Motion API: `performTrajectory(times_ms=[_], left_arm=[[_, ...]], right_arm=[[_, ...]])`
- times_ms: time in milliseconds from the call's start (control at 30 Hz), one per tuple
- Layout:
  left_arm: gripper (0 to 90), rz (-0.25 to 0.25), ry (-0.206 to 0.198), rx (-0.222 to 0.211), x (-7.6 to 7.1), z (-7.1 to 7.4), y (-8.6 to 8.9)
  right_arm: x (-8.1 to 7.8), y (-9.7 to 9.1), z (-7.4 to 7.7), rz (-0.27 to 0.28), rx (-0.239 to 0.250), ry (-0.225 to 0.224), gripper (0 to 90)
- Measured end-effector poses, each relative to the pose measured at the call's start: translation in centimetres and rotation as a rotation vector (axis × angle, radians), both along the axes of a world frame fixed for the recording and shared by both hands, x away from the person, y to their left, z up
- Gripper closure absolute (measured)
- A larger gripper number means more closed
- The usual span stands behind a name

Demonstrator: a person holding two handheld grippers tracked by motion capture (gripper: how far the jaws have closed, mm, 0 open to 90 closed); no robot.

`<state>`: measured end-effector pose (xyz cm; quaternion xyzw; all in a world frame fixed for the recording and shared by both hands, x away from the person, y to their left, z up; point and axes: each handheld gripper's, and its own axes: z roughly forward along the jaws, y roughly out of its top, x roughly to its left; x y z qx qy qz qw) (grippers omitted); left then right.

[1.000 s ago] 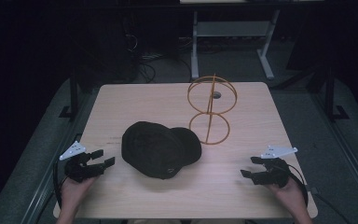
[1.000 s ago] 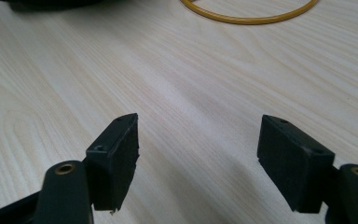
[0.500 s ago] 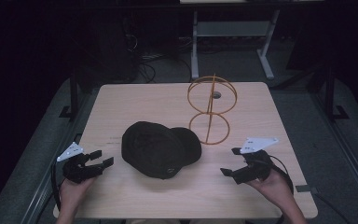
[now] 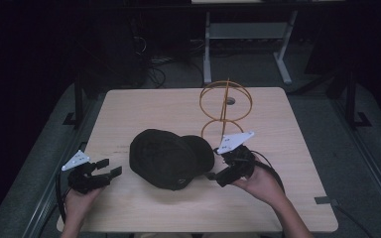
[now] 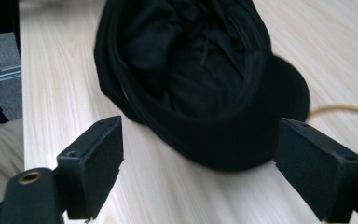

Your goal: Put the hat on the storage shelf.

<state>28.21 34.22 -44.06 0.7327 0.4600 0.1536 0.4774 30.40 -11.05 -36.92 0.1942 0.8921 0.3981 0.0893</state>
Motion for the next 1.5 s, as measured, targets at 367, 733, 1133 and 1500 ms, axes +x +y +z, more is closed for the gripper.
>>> performTrajectory(times_ms=[367,733,1133,1500], left_arm=[[28.5,0.003,0.004,-0.001,0.1,-0.1,0.1],[28.4,-0.002,0.004,0.000,0.3,-0.1,0.1],[28.4,-0.010,0.000,-0.006,0.3,-0.1,0.2],[27.3,-0.057,-0.031,-0.078,0.0,0.4,-0.5]], right_arm=[[0.4,6.9,1.3,0.152,-0.022,-0.007,32.0],[1.4,13.0,-0.6,0.231,-0.107,0.052,45.5],[1.9,17.5,-2.8,0.277,-0.205,0.082,61.3],[1.4,15.7,-0.9,0.276,-0.152,0.041,70.5]])
